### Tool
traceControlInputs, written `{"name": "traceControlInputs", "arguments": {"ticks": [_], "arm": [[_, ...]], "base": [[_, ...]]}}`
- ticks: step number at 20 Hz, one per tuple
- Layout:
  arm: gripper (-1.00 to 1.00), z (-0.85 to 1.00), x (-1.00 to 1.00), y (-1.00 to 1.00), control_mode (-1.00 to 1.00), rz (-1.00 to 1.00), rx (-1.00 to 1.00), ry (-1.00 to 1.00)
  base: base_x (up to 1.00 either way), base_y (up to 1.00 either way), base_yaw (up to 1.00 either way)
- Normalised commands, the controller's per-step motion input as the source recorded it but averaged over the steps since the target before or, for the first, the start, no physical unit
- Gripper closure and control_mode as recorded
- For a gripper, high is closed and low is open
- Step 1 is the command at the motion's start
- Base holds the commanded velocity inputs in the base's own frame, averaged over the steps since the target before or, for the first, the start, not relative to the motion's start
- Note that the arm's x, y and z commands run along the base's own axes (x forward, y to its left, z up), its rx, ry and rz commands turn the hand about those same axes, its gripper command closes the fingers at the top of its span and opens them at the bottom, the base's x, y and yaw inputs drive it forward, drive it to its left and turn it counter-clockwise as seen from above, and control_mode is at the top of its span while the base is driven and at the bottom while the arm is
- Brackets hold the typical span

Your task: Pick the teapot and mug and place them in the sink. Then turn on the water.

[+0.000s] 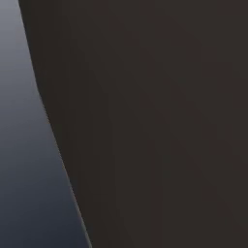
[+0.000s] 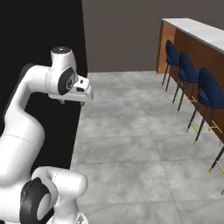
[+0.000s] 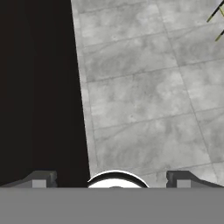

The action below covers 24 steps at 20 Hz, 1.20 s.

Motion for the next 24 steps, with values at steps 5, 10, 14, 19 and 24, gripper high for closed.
{"name": "traceControlInputs", "arguments": {"ticks": [5,10,14,19,24], "arm": [[-1.0,0.0,0.0,0.0,1.0,0.0,0.0,0.0],[-1.0,0.0,0.0,0.0,1.0,0.0,0.0,0.0],[-1.0,0.0,0.0,0.0,1.0,0.0,0.0,0.0],[-1.0,0.0,0.0,0.0,1.0,0.0,0.0,0.0],[-1.0,0.0,0.0,0.0,1.0,0.0,0.0,0.0]], "base": [[0.02,-0.54,0.01],[0.0,-0.98,0.0],[-0.02,-1.0,0.02],[-0.06,-1.0,0.06],[-0.05,-1.0,0.16]]}}
